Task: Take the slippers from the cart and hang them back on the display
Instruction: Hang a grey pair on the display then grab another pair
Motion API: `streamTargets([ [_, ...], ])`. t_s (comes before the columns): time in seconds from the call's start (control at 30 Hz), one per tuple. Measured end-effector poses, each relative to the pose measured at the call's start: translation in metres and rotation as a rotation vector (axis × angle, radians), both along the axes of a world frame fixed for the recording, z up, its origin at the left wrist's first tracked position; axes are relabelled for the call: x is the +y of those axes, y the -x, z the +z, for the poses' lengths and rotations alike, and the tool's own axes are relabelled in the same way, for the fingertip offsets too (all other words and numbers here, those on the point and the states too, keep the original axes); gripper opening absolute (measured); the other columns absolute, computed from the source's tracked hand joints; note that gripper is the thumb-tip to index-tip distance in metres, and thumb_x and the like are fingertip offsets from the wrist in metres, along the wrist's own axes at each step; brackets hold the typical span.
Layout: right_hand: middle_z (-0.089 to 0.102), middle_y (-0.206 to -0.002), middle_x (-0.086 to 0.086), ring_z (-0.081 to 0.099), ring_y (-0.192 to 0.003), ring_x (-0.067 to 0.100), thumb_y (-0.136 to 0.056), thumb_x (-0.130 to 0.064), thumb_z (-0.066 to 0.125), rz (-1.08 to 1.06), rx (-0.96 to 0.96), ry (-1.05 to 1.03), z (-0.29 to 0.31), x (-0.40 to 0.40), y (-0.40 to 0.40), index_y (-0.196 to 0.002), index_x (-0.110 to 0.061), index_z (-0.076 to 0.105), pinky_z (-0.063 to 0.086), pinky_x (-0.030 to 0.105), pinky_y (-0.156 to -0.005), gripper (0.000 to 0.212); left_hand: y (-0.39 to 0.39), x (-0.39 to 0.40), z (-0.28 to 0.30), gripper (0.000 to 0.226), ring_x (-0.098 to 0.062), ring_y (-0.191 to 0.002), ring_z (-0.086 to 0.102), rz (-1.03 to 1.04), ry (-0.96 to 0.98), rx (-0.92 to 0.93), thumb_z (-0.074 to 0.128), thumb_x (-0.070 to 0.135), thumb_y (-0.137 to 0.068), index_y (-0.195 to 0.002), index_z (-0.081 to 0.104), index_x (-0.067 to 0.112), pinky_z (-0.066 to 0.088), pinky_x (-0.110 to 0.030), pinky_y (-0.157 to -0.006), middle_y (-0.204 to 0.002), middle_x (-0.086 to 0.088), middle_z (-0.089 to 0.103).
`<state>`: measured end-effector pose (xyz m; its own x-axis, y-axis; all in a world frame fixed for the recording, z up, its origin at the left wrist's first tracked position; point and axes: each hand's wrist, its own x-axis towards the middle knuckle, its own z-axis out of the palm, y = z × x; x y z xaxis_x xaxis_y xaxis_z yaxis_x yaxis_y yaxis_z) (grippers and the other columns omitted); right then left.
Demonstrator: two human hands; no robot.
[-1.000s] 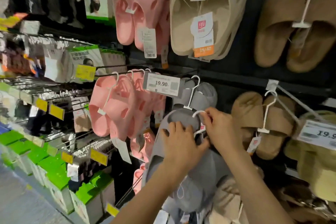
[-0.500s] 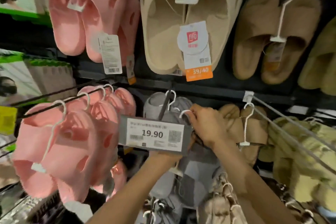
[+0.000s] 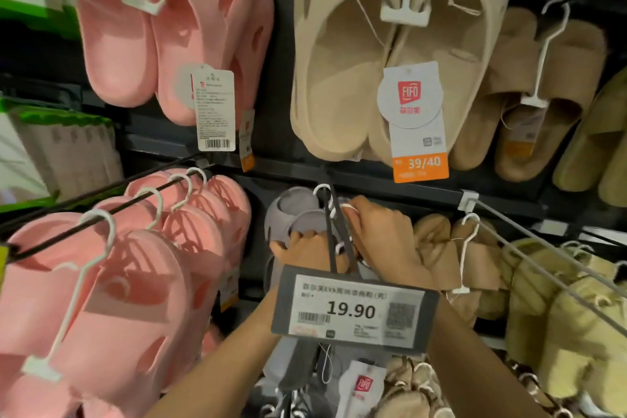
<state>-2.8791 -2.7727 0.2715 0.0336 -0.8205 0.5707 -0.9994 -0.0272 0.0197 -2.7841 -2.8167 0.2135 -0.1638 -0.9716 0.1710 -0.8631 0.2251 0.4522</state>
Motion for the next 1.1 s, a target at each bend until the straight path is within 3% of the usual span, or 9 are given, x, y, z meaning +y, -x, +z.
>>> streamTargets([
  [0.13, 0.069, -0.097, 0.01, 0.065, -0.091, 0.034, -0.097, -0.047, 0.018, 0.002, 0.046, 0.059, 0.0, -0.005, 0.0, -0.106, -0.012, 0.057, 0.045, 0.035, -0.07, 0.053, -0.001, 0.01, 0.014, 0.037, -0.023, -0.12, 0.044, -0.008, -0.03, 0.043, 0.04, 0.05, -0.091, -0.089, 0.065, 0.023, 0.02, -0.059, -0.105, -0.11, -0.001, 0.063],
  [0.3, 0.068, -0.102, 0.009, 0.063, -0.097, 0.033, -0.099, -0.033, 0.036, -0.019, 0.061, -0.009, 0.007, -0.02, -0.003, -0.108, -0.012, 0.056, 0.045, 0.034, -0.071, 0.03, -0.007, 0.009, 0.019, 0.048, -0.025, -0.13, 0.037, -0.063, -0.105, 0.23, 0.034, 0.058, -0.091, -0.11, 0.063, 0.025, 0.01, -0.058, -0.111, -0.126, -0.002, 0.057],
  [0.4, 0.066, -0.106, 0.01, 0.062, -0.1, 0.034, -0.097, -0.029, 0.039, -0.05, 0.065, -0.066, 0.009, -0.031, -0.011, -0.108, -0.012, 0.055, 0.047, 0.037, -0.078, 0.026, -0.021, 0.003, 0.018, 0.049, -0.027, -0.122, 0.042, -0.067, -0.08, 0.226, 0.033, 0.059, -0.089, -0.085, 0.064, 0.022, 0.015, -0.058, -0.107, -0.111, -0.004, 0.063],
  [0.5, 0.068, -0.103, 0.012, 0.061, -0.099, 0.033, -0.095, -0.033, 0.045, -0.017, -0.112, -0.091, 0.009, -0.039, -0.013, -0.103, -0.012, 0.059, 0.046, 0.034, -0.08, 0.027, -0.032, 0.0, 0.02, 0.048, -0.027, -0.114, 0.043, -0.045, 0.019, 0.123, 0.033, 0.054, -0.09, -0.083, 0.064, 0.019, 0.021, -0.051, -0.101, -0.101, -0.003, 0.062],
  [0.6, 0.07, -0.095, 0.01, 0.062, -0.096, 0.03, -0.09, -0.033, 0.055, 0.093, -0.435, -0.143, 0.0, -0.047, -0.013, -0.081, -0.027, 0.064, 0.047, 0.035, -0.084, 0.014, -0.033, -0.007, 0.016, 0.051, -0.028, -0.121, 0.038, -0.019, 0.064, 0.006, 0.031, 0.056, -0.09, -0.103, 0.065, 0.019, 0.019, -0.054, -0.103, -0.116, -0.004, 0.058],
  [0.67, 0.07, -0.09, 0.007, 0.064, -0.093, 0.026, -0.087, -0.029, 0.06, 0.155, -0.62, -0.13, -0.008, -0.056, -0.011, -0.066, -0.036, 0.059, 0.05, 0.037, -0.086, 0.022, -0.03, -0.013, 0.009, 0.052, -0.029, -0.125, 0.035, -0.001, 0.078, -0.036, 0.032, 0.057, -0.091, -0.113, 0.061, 0.019, 0.018, -0.056, -0.103, -0.123, -0.005, 0.055],
  [0.87, 0.069, -0.08, 0.006, 0.065, -0.081, 0.025, -0.089, -0.023, 0.056, 0.228, -0.777, -0.136, -0.015, -0.071, -0.004, -0.074, -0.033, 0.067, 0.052, 0.044, -0.083, 0.021, -0.02, -0.027, 0.004, 0.044, -0.03, -0.126, 0.033, -0.004, 0.04, -0.041, 0.032, 0.046, -0.093, -0.117, 0.057, 0.018, 0.017, -0.058, -0.103, -0.126, -0.005, 0.053],
  [1.0, 0.06, -0.051, -0.008, 0.055, -0.065, 0.016, -0.088, -0.005, 0.052, 0.263, -1.001, -0.171, -0.008, -0.072, -0.007, -0.047, -0.023, 0.064, 0.045, 0.04, -0.074, 0.047, -0.011, -0.032, 0.001, 0.04, -0.028, -0.126, 0.035, 0.026, -0.007, -0.009, 0.038, 0.043, -0.091, -0.116, 0.059, 0.019, 0.017, -0.056, -0.102, -0.126, -0.005, 0.053],
  [1.1, 0.061, -0.048, -0.005, 0.057, -0.064, 0.019, -0.083, -0.004, 0.057, 0.239, -1.016, -0.15, -0.008, -0.075, -0.008, -0.045, -0.027, 0.068, 0.048, 0.041, -0.071, 0.046, -0.008, -0.036, 0.0, 0.045, -0.029, -0.128, 0.034, 0.03, -0.007, 0.004, 0.034, 0.048, -0.093, -0.115, 0.06, 0.018, 0.017, -0.057, -0.103, -0.127, -0.007, 0.053],
])
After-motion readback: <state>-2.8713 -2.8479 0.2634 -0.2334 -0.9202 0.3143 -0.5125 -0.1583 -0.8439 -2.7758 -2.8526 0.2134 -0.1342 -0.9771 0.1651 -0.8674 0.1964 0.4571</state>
